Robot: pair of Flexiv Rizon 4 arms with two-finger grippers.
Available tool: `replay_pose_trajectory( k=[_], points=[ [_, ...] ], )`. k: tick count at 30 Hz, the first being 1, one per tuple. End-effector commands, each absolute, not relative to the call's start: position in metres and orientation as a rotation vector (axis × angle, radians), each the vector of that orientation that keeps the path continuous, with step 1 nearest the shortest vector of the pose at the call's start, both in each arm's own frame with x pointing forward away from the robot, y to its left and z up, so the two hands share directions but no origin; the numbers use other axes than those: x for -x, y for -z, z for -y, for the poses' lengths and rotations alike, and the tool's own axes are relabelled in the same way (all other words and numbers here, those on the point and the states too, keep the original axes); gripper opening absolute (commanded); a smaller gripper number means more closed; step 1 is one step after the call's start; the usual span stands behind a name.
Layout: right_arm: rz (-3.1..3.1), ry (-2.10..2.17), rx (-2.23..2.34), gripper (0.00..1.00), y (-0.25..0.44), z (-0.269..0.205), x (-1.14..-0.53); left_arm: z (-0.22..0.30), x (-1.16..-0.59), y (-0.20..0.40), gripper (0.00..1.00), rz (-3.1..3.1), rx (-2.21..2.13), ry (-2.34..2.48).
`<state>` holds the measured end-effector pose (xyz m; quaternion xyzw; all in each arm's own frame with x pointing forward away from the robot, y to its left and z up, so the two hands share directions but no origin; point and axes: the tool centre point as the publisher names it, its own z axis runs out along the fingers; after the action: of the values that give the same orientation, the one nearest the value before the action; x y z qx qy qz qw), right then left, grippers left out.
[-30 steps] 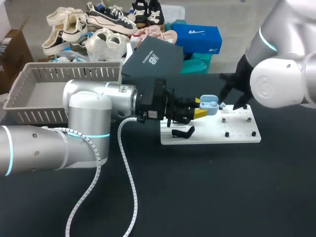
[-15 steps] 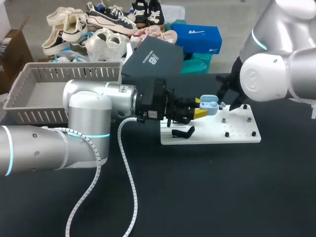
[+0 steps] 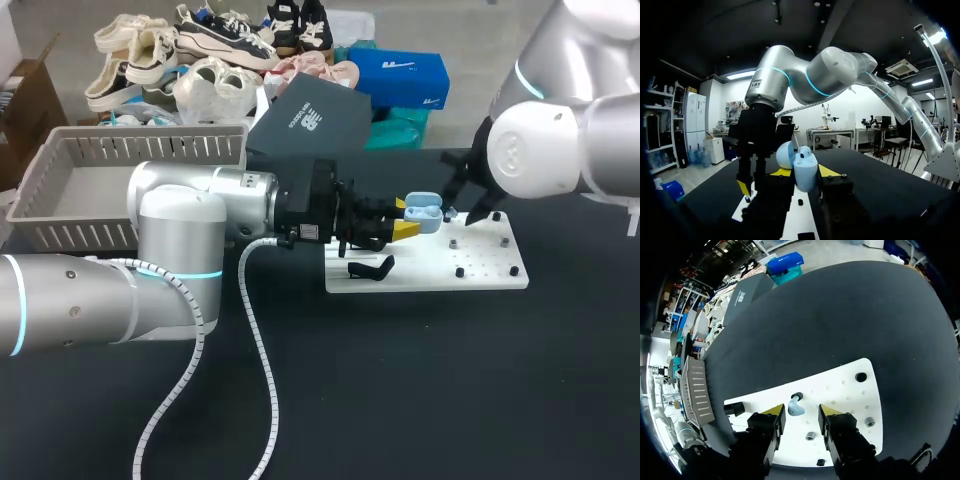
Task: Pick up each earbud case from the left stands, insert the matching earbuds, close the lid, and place the case in the box.
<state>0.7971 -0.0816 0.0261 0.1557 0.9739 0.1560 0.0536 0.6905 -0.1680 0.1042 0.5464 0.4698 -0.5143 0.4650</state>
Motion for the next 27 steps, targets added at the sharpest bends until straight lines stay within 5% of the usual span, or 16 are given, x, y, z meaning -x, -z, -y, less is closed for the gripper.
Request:
replay_pose_trajectory(
  k=[1,27],
  points=[
    [-2.964,-0.477,-0.472,0.40,-0.0265,0.0792,-0.7984,0.1687,-0.6904,-0.1037,0.00,-1.155,-1.341,1.260],
    [-2.972,-0.454,-0.453,0.29,-0.0248,0.0749,-0.8018,0.1687,-0.6904,-0.1037,0.00,-1.155,-1.341,1.260]
  ],
)
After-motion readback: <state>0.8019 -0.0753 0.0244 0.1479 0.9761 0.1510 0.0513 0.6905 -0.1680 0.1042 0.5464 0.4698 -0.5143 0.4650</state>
